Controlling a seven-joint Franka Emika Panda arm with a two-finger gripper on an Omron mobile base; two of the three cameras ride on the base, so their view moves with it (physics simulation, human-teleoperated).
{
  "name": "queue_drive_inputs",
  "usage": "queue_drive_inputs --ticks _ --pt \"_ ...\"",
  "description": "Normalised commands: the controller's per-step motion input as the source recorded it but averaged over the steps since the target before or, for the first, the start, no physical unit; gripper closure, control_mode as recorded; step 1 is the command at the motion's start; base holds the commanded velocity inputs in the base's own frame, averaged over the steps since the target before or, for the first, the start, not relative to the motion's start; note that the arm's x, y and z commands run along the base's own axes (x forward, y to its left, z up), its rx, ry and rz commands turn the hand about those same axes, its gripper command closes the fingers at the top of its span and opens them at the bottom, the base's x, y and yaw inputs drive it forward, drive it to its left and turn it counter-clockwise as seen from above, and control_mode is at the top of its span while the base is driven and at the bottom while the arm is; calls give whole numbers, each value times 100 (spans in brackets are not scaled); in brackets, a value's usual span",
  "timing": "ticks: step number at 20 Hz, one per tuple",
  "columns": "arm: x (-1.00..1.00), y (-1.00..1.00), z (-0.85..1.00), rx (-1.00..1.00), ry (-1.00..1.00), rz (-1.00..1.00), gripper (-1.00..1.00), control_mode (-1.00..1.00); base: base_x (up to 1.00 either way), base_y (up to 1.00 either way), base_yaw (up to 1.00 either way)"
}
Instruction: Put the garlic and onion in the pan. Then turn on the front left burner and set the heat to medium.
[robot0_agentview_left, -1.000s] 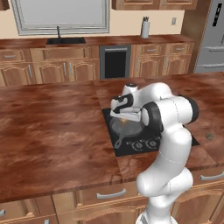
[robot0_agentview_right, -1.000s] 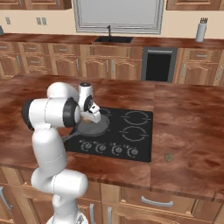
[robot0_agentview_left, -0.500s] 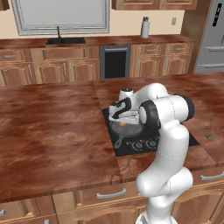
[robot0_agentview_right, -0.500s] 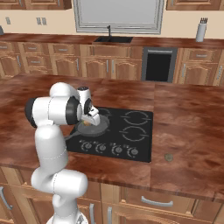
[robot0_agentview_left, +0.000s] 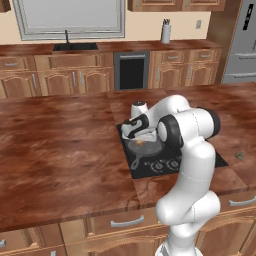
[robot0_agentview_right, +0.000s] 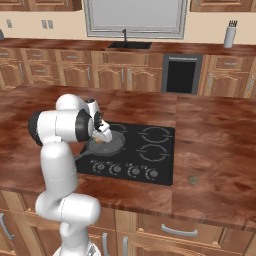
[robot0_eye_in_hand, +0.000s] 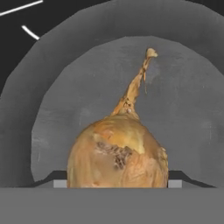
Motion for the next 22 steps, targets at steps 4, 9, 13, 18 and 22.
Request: queue_drive_inputs --ticks 4,9,13,18,22 --pt "0 10 -11 -6 0 0 -100 -100 0 0 0" --pt "-17 0 3 0 -14 0 -100 -100 0 0 0" --pt "-21 0 15 0 -18 0 -100 -100 0 0 0" --pt "-34 0 27 0 -17 0 -100 -100 0 0 0" --pt "-52 -4 66 0 -16 0 -100 -100 0 0 0"
